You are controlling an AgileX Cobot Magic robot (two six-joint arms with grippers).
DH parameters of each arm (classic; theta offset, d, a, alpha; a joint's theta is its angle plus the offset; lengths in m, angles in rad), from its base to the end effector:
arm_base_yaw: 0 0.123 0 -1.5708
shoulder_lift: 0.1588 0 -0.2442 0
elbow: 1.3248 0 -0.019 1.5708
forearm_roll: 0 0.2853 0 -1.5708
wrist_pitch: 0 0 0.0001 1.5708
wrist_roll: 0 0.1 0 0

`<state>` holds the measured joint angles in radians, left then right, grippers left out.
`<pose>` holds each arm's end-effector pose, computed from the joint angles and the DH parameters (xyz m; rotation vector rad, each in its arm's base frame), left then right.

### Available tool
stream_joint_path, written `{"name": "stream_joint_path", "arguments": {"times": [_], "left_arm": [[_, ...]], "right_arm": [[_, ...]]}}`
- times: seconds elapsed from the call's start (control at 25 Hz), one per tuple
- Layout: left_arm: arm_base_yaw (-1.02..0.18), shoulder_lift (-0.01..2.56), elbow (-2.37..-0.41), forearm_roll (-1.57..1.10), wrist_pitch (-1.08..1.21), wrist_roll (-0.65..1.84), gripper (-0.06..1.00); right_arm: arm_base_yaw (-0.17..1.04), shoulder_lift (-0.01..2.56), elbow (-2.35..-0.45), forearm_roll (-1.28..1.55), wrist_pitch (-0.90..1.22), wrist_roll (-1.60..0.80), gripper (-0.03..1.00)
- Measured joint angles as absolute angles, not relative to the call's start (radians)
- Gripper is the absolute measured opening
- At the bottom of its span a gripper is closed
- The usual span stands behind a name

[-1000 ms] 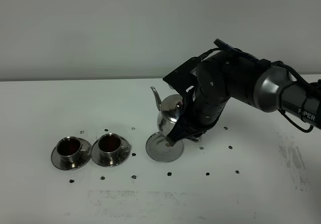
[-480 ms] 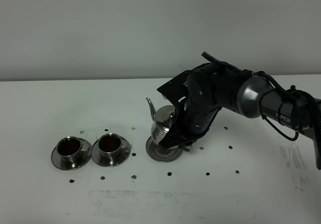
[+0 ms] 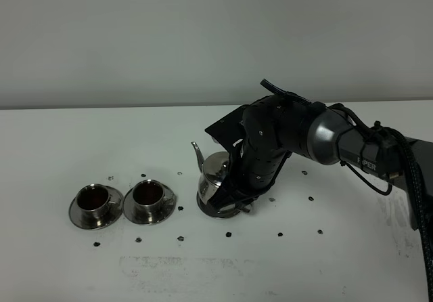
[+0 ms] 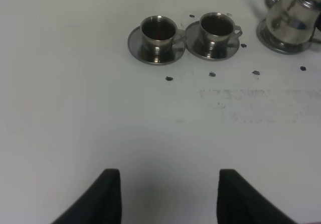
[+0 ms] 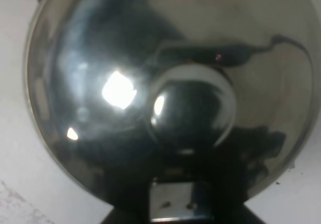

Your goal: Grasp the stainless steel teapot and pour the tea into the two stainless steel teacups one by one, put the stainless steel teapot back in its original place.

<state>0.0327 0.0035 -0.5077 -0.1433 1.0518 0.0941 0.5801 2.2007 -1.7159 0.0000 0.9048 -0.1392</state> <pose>0.0747 -0.0100 0.2935 0.0683 2.0230 -0.0910 0.3932 0.2576 0.1057 -1.0131 2.6943 0.0850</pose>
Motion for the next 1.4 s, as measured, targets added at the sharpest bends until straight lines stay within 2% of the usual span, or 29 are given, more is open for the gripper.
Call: {"name": "stream_joint_path", "arguments": {"times": [0.6, 1.0, 1.4], "left_arm": [[0.033, 0.003, -0.508, -0.143, 1.052, 0.094, 0.49], [0.033, 0.003, -0.508, -0.143, 1.052, 0.094, 0.49], [0.033, 0.003, -0.508, -0.143, 1.052, 0.094, 0.49]], "right_arm": [[0.581, 2.208, -1.717, 0.0, 0.897, -0.139, 0.22], [0.581, 2.208, -1.717, -0.006, 0.9, -0.139, 0.47], [0.581, 2.07, -1.717, -0.085, 0.981, -0.102, 0.53]]}}
